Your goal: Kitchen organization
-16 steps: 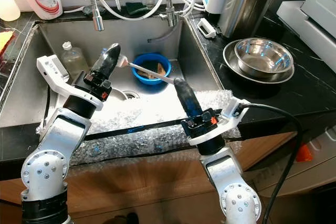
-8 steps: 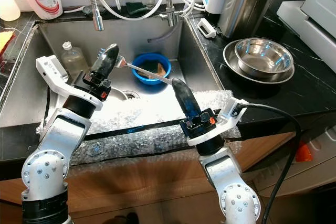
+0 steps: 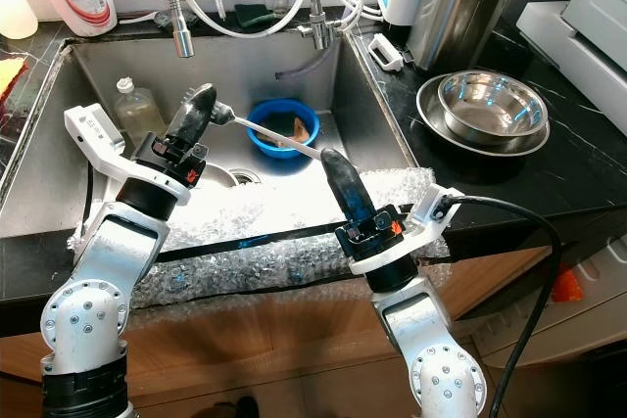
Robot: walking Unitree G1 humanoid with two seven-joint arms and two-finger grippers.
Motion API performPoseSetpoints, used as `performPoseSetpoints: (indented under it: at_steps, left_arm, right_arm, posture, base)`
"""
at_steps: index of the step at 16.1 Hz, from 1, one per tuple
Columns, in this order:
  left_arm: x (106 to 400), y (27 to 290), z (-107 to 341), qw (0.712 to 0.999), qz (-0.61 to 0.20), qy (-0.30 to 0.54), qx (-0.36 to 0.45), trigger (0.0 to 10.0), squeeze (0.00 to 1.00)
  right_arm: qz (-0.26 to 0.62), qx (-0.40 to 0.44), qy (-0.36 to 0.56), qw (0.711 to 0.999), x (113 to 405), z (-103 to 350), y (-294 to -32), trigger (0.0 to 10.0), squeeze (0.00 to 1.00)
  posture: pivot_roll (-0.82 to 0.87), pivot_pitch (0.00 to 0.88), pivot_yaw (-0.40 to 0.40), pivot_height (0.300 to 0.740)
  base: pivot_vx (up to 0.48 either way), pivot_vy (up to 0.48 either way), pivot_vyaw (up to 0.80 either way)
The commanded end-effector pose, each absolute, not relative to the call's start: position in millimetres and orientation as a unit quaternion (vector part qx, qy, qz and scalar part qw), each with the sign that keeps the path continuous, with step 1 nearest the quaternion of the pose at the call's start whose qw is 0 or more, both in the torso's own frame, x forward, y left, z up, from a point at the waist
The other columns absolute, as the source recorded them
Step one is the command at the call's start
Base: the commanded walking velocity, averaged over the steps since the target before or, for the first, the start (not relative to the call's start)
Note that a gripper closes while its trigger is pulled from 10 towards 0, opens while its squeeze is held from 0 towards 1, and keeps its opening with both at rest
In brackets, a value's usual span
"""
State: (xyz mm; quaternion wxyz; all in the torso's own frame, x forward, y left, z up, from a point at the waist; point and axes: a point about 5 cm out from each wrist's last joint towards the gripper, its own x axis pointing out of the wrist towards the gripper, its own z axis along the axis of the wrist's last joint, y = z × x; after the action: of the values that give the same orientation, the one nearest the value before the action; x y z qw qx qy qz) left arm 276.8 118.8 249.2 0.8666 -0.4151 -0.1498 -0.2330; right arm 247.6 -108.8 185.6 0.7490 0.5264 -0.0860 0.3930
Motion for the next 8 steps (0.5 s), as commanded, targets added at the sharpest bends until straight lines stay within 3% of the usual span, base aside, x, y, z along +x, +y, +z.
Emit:
performPoseSetpoints:
  at_steps: [1,5,6,7,8]
  left_arm:
    - [277,118,251,0.863,-0.233,-0.153,-0.42,0.0,0.0]
    - [277,122,254,0.857,-0.22,-0.161,-0.438,0.0,0.0]
    - [278,125,255,0.855,-0.213,-0.164,-0.444,0.0,0.0]
    - [279,129,256,0.852,-0.2,-0.169,-0.453,0.0,0.0]
    - [280,131,256,0.851,-0.192,-0.173,-0.457,0.0,0.0]
  right_arm:
    - [0.409,0.514,-0.086,0.749,243,190,-105,10.0,0.0]
    - [0.404,0.505,-0.08,0.759,244,187,-104,10.0,0.0]
    - [0.402,0.503,-0.079,0.761,245,186,-104,10.0,0.09]
    - [0.403,0.503,-0.077,0.761,245,186,-104,10.0,1.0]
    - [0.401,0.5,-0.075,0.764,245,185,-104,10.0,1.0]
  posture:
    - [0.07,0.145,-0.058,0.74]
    - [0.07,0.145,-0.059,0.74]
    - [0.07,0.144,-0.059,0.74]
    - [0.07,0.144,-0.06,0.74]
    - [0.07,0.145,-0.059,0.74]
  base:
    - [0.0,0.0,0.0]
    - [0.0,0.0,0.0]
    - [0.0,0.0,0.0]
    - [0.0,0.0,0.0]
    - [0.0,0.0,0.0]
